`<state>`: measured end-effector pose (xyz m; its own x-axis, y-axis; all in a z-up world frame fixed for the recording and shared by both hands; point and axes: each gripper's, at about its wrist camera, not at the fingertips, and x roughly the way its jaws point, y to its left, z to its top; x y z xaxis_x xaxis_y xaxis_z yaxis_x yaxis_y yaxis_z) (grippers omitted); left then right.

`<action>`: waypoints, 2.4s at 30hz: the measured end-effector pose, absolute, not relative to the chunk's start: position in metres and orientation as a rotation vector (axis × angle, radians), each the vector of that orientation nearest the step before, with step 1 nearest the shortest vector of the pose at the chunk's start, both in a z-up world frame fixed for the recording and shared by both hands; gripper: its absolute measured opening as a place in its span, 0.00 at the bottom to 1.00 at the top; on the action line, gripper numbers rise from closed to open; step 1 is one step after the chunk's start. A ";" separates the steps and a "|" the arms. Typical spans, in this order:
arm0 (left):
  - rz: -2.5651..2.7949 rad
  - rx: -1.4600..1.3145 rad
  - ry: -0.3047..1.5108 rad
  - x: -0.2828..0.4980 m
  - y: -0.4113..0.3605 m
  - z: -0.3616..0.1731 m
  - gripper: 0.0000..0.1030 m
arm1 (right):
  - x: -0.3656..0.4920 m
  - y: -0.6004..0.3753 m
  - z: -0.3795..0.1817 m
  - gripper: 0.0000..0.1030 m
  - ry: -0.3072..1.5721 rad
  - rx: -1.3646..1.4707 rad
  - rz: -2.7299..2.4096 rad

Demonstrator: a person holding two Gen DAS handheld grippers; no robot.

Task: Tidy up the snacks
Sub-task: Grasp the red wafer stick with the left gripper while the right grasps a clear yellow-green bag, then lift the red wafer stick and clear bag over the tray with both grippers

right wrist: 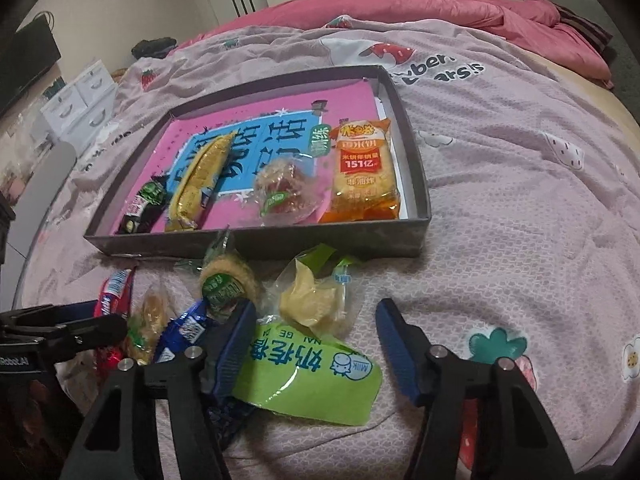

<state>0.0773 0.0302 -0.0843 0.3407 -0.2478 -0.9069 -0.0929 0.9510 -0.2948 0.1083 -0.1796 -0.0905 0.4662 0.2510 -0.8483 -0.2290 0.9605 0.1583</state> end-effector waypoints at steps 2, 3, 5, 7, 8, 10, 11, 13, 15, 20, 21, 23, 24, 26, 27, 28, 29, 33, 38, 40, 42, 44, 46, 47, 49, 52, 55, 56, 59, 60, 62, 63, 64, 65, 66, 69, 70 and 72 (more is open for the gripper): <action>-0.102 -0.318 1.223 0.077 0.030 -0.085 0.78 | 0.109 -0.180 -0.093 0.55 1.051 0.012 0.284; -0.101 -0.318 1.222 0.078 0.030 -0.085 0.78 | 0.110 -0.180 -0.093 0.54 1.051 0.009 0.282; -0.096 -0.316 1.220 0.078 0.031 -0.085 0.78 | 0.110 -0.180 -0.092 0.51 1.046 -0.006 0.273; -0.090 -0.318 1.219 0.078 0.032 -0.085 0.78 | 0.110 -0.177 -0.094 0.47 1.047 -0.046 0.260; -0.088 -0.322 1.219 0.078 0.033 -0.086 0.78 | 0.110 -0.176 -0.094 0.47 1.047 -0.061 0.257; -0.086 -0.328 1.220 0.078 0.035 -0.087 0.78 | 0.109 -0.173 -0.095 0.46 1.042 -0.088 0.256; -0.084 -0.330 1.221 0.078 0.035 -0.087 0.78 | 0.109 -0.173 -0.095 0.46 1.042 -0.088 0.256; -0.084 -0.335 1.223 0.078 0.036 -0.088 0.78 | 0.110 -0.170 -0.096 0.45 1.039 -0.112 0.259; -0.081 -0.335 1.226 0.078 0.036 -0.088 0.77 | 0.112 -0.170 -0.097 0.44 1.041 -0.111 0.263; -0.084 -0.362 1.236 0.077 0.040 -0.089 0.69 | 0.115 -0.170 -0.097 0.39 1.026 -0.116 0.266; -0.084 -0.368 1.238 0.078 0.040 -0.089 0.68 | 0.115 -0.169 -0.097 0.38 1.023 -0.122 0.267; -0.089 -0.379 1.237 0.077 0.042 -0.089 0.56 | 0.116 -0.168 -0.097 0.37 1.022 -0.126 0.269; -0.097 -0.393 1.239 0.078 0.042 -0.090 0.53 | 0.116 -0.168 -0.097 0.36 1.022 -0.123 0.274; -0.106 -0.402 1.244 0.079 0.042 -0.091 0.42 | 0.117 -0.169 -0.096 0.36 1.023 -0.113 0.279; -0.110 -0.409 1.245 0.079 0.042 -0.092 0.40 | 0.117 -0.170 -0.096 0.36 1.025 -0.107 0.281; -0.118 -0.421 1.245 0.080 0.042 -0.092 0.34 | 0.117 -0.171 -0.096 0.36 1.026 -0.099 0.285; -0.120 -0.428 1.246 0.081 0.042 -0.093 0.31 | 0.117 -0.172 -0.096 0.36 1.028 -0.092 0.289; -0.126 -0.448 1.236 0.081 0.044 -0.092 0.25 | 0.119 -0.179 -0.094 0.35 1.033 -0.038 0.307; -0.137 -0.452 1.229 0.081 0.045 -0.089 0.22 | 0.119 -0.187 -0.092 0.35 1.037 0.037 0.321; -0.140 -0.448 1.224 0.080 0.044 -0.088 0.19 | 0.118 -0.189 -0.090 0.35 1.035 0.054 0.324; -0.145 -0.445 1.219 0.080 0.044 -0.086 0.17 | 0.117 -0.190 -0.089 0.35 1.032 0.068 0.329; -0.143 -0.435 1.214 0.080 0.043 -0.085 0.15 | 0.116 -0.192 -0.087 0.35 1.027 0.080 0.331; -0.146 -0.431 1.209 0.080 0.043 -0.083 0.15 | 0.114 -0.194 -0.084 0.35 1.019 0.091 0.333; -0.147 -0.430 1.207 0.080 0.043 -0.083 0.15 | 0.113 -0.195 -0.083 0.35 1.015 0.096 0.334; -0.152 -0.430 1.202 0.079 0.043 -0.082 0.14 | 0.111 -0.198 -0.080 0.35 1.007 0.114 0.338; -0.161 -0.428 1.186 0.078 0.043 -0.078 0.14 | 0.109 -0.203 -0.075 0.35 0.989 0.147 0.342; -0.167 -0.425 1.173 0.075 0.043 -0.073 0.14 | 0.108 -0.207 -0.070 0.35 0.971 0.174 0.343; -0.168 -0.426 1.167 0.074 0.044 -0.071 0.14 | 0.108 -0.209 -0.068 0.35 0.961 0.184 0.344; -0.170 -0.423 1.159 0.074 0.044 -0.068 0.14 | 0.108 -0.211 -0.064 0.35 0.944 0.199 0.354; -0.168 -0.420 1.154 0.073 0.044 -0.067 0.14 | 0.107 -0.211 -0.062 0.35 0.938 0.200 0.359; -0.166 -0.412 1.144 0.073 0.044 -0.063 0.14 | 0.106 -0.209 -0.060 0.35 0.925 0.198 0.369; -0.165 -0.408 1.138 0.072 0.044 -0.062 0.14 | 0.106 -0.208 -0.058 0.35 0.919 0.196 0.374; -0.165 -0.405 1.130 0.072 0.044 -0.059 0.14 | 0.105 -0.207 -0.057 0.35 0.911 0.194 0.378; -0.165 -0.402 1.124 0.072 0.044 -0.057 0.14 | 0.104 -0.206 -0.055 0.35 0.902 0.191 0.383; -0.165 -0.400 1.116 0.071 0.044 -0.055 0.14 | 0.104 -0.206 -0.053 0.35 0.895 0.191 0.387; -0.166 -0.392 1.094 0.071 0.044 -0.049 0.14 | 0.101 -0.205 -0.047 0.35 0.868 0.195 0.400; -0.165 -0.387 1.085 0.070 0.044 -0.046 0.14 | 0.101 -0.205 -0.047 0.35 0.868 0.195 0.400; -0.165 -0.381 1.075 0.070 0.043 -0.044 0.14 | 0.101 -0.205 -0.043 0.35 0.846 0.198 0.407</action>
<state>0.0702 0.0433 -0.0439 0.4712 -0.3139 -0.8243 -0.0520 0.9230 -0.3812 0.1006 -0.2053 -0.0430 0.5926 0.4245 -0.6846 -0.2695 0.9054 0.3282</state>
